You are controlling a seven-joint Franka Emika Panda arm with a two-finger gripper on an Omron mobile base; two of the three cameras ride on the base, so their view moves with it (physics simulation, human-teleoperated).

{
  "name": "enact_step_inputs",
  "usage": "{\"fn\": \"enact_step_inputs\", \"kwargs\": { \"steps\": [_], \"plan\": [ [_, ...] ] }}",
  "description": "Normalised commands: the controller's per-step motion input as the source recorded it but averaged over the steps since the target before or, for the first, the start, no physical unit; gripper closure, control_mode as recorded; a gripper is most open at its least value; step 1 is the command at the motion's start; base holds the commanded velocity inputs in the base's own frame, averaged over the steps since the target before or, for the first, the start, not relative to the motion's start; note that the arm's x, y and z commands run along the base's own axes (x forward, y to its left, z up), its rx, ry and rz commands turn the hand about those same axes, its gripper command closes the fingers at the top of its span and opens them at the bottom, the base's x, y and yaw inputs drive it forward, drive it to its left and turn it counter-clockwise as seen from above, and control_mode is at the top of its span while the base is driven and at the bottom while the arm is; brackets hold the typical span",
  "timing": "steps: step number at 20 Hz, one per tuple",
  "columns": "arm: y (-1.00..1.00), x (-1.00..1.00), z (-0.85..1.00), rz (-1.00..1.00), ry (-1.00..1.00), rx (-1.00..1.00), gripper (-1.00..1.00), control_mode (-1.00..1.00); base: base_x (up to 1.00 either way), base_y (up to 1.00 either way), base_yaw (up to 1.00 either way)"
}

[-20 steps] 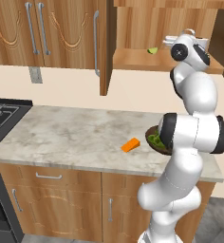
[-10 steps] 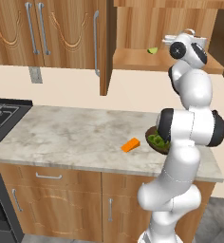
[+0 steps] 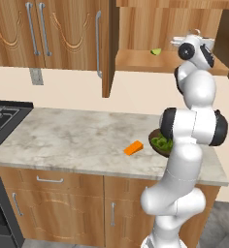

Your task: Pick the cheese from the fridge and the cheese grater from the cabinet and place them next to the salad bowl.

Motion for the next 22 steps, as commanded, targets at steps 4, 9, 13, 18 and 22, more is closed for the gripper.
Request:
{"fn": "enact_step_inputs", "kwargs": {
  "steps": [4,9,13,18,22],
  "plan": [
    [0.01,-0.19,0.00,0.00,0.00,0.00,-1.00,-1.00,0.00,0.00,0.00],
    [0.19,-0.32,0.00,-0.01,0.01,0.00,-1.00,-1.00,0.00,0.00,0.00],
    [0.31,-0.06,-0.09,0.00,0.06,0.00,-1.00,-1.00,0.00,0.00,0.00],
    [0.11,0.10,-0.03,0.00,0.05,0.00,-1.00,-1.00,0.00,0.00,0.00],
    [0.00,0.24,0.00,0.00,0.06,0.00,-1.00,-1.00,0.00,0.00,0.00]
  ]
}}
